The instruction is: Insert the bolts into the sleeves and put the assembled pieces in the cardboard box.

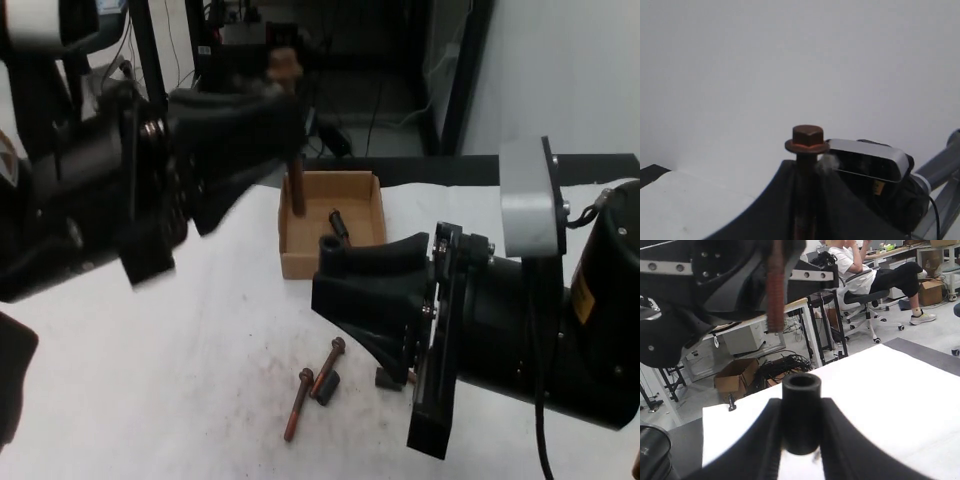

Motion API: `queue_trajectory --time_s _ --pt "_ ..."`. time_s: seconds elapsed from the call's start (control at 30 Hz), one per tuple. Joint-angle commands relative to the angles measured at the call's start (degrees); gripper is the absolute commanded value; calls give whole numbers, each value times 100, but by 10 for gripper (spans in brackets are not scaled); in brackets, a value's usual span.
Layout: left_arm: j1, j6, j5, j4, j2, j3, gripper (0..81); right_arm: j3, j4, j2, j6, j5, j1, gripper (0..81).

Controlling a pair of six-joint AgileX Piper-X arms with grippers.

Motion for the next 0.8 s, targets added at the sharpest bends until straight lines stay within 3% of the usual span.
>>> queue_trajectory --time_s 0.0,0.37,0.77 --pt "-182 545 184 -134 -12 -79 2 -34 -13 -43 -42 34 6 8" --pt "-216 1613 97 779 -12 -66 1 -63 -26 -43 -42 -329 6 8" --pt "-240 1576 -72 669 -12 -66 1 -63 521 -43 -280 -344 6 8"
